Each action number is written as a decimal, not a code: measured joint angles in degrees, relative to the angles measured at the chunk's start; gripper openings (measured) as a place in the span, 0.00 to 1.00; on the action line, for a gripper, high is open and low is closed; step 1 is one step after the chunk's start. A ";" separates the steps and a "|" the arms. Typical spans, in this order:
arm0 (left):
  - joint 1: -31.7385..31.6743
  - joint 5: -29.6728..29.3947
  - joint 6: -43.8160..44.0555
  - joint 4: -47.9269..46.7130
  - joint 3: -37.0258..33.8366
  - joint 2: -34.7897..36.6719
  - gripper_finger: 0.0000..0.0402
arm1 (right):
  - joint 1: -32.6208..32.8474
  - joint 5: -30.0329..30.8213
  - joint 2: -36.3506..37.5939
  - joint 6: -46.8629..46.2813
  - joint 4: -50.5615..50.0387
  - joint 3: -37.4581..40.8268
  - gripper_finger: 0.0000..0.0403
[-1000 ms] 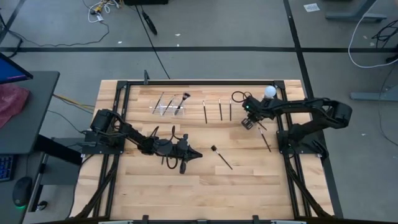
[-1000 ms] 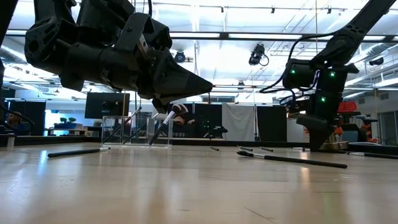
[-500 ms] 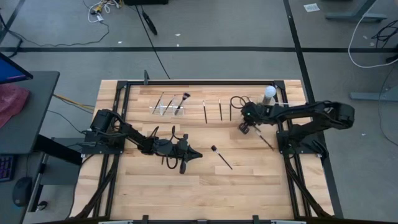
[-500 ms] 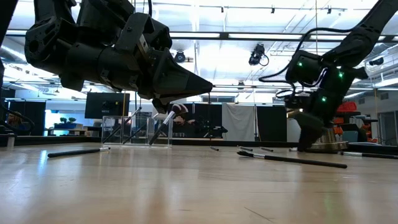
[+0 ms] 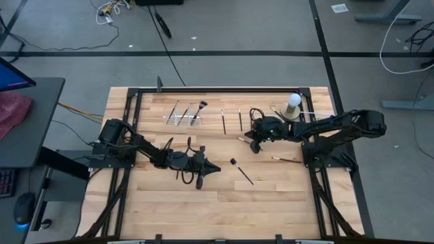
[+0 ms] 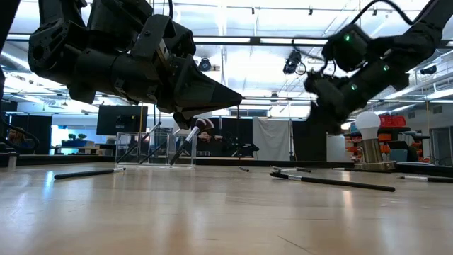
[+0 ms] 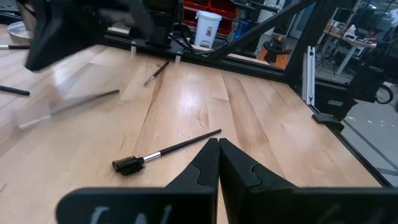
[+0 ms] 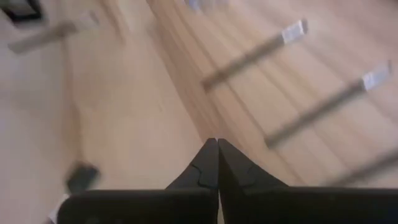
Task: Put items in baskets/containers
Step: Put the eyeshadow brush into the transparent organizer
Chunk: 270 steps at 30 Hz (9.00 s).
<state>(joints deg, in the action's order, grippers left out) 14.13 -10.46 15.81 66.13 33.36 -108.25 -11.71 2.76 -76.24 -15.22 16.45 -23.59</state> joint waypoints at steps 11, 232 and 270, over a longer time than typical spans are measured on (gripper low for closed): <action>-0.02 0.02 -0.07 0.00 0.00 0.00 0.02 | 2.76 0.79 0.14 1.10 1.03 -0.15 0.02; 4.53 -25.86 0.93 -45.00 -3.58 32.48 0.31 | 41.70 15.39 17.82 -31.55 -38.13 1.92 0.42; 4.32 -25.92 0.33 -44.50 -3.80 32.48 0.31 | 50.88 30.06 6.92 -35.23 -20.94 11.21 0.02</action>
<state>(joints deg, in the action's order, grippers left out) 18.45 -36.38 16.14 21.63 29.56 -75.77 39.17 32.81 -69.31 -50.45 -4.49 -12.38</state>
